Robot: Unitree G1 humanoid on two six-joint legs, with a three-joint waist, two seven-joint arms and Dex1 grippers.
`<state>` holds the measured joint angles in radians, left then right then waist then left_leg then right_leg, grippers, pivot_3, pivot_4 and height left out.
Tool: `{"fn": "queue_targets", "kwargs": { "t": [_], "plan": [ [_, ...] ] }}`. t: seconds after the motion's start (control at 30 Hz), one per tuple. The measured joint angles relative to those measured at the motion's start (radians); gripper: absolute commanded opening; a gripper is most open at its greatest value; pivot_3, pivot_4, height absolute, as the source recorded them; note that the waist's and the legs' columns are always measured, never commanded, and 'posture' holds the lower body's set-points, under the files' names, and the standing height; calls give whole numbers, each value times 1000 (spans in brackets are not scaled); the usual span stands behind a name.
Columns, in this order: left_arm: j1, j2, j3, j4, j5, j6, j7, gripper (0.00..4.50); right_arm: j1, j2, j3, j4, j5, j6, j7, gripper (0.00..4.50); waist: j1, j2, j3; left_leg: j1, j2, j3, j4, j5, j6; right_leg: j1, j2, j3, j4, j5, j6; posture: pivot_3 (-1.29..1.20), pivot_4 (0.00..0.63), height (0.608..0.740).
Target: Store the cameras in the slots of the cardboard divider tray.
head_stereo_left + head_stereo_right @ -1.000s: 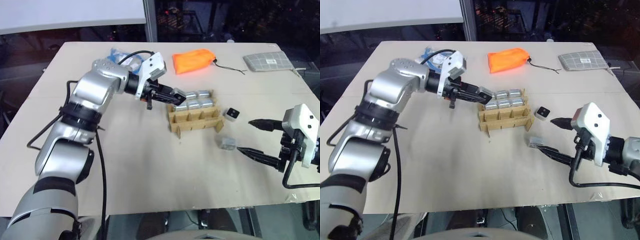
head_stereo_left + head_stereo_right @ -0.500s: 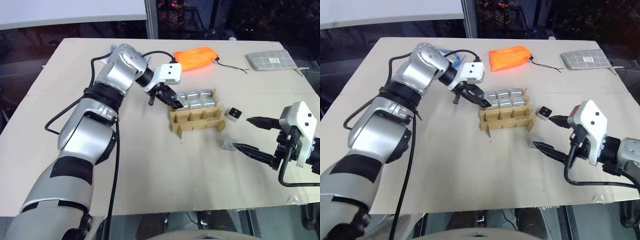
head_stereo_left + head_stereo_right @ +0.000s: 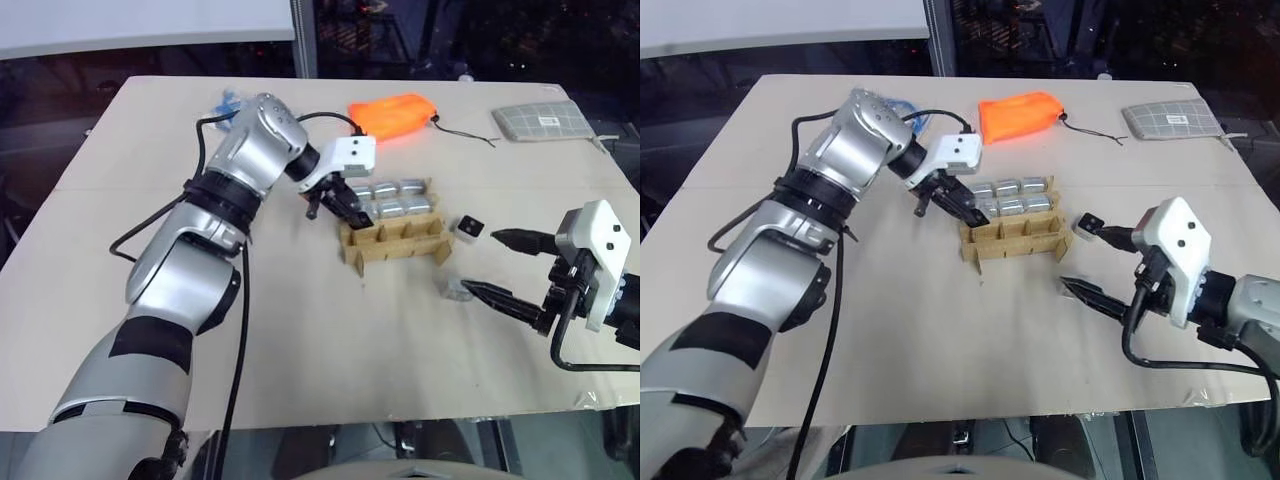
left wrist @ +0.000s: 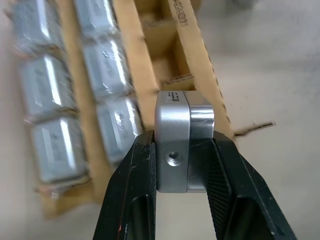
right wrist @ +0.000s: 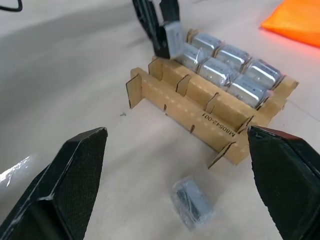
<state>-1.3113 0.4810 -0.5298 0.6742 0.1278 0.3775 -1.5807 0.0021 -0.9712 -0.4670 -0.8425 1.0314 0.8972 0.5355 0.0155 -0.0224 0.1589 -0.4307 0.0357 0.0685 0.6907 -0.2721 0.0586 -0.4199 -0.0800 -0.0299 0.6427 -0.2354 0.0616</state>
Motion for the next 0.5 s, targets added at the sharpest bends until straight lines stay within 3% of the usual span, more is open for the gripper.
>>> {"fn": "queue_targets", "kwargs": {
  "t": [0.5],
  "plan": [
    [24,-54,-38,-25,75,65,6,759,38,4,-1,-25,9,-8,-24,4453,0,0,0,0,0,0,2,0,0,0,0,0,2,0,0,0,150,740]
  ]
}}
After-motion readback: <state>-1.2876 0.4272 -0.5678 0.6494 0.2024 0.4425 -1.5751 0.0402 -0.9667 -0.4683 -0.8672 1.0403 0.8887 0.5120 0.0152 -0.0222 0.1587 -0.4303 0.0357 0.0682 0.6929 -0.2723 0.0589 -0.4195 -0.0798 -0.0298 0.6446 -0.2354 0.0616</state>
